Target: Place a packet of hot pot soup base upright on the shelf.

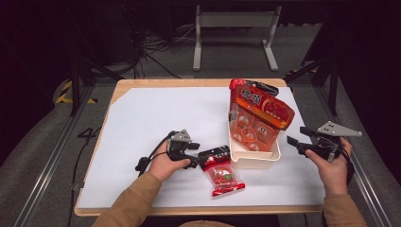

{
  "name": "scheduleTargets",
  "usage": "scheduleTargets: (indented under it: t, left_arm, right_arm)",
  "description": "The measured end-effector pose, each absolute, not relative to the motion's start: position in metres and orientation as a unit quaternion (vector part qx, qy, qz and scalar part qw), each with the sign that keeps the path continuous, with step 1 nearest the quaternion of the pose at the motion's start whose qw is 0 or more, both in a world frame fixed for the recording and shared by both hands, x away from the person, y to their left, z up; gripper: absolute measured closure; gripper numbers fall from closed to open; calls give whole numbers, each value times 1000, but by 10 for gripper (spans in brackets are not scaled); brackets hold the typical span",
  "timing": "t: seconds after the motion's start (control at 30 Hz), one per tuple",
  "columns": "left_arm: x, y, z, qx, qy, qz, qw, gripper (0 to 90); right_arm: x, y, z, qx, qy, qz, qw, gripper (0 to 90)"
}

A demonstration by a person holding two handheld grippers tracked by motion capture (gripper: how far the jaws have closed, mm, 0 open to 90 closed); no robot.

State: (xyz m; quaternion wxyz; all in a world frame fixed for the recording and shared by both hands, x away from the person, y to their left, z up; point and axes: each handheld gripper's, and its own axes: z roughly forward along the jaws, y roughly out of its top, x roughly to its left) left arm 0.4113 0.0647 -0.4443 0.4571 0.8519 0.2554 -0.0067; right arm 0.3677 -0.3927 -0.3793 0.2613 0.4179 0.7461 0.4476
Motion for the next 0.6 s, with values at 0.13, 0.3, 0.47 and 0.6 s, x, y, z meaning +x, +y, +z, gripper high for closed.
scheduleTargets:
  t: [0.13, 0.3, 0.47, 0.6]
  left_arm:
    - [412, 62, -447, 854, 257, -14, 453, 335]
    - [412, 59, -450, 859, 257, -19, 443, 336]
    - [412, 57, -451, 860, 258, -30, 439, 345]
    - [412, 57, -451, 860, 259, -40, 437, 386]
  right_arm:
    - [368, -392, -380, 419, 746, 447, 259, 307]
    - [368, -391, -380, 418, 748, 447, 258, 305]
    - [368, -391, -380, 418, 748, 448, 257, 302]
    - [369, -391, -381, 418, 747, 448, 257, 302]
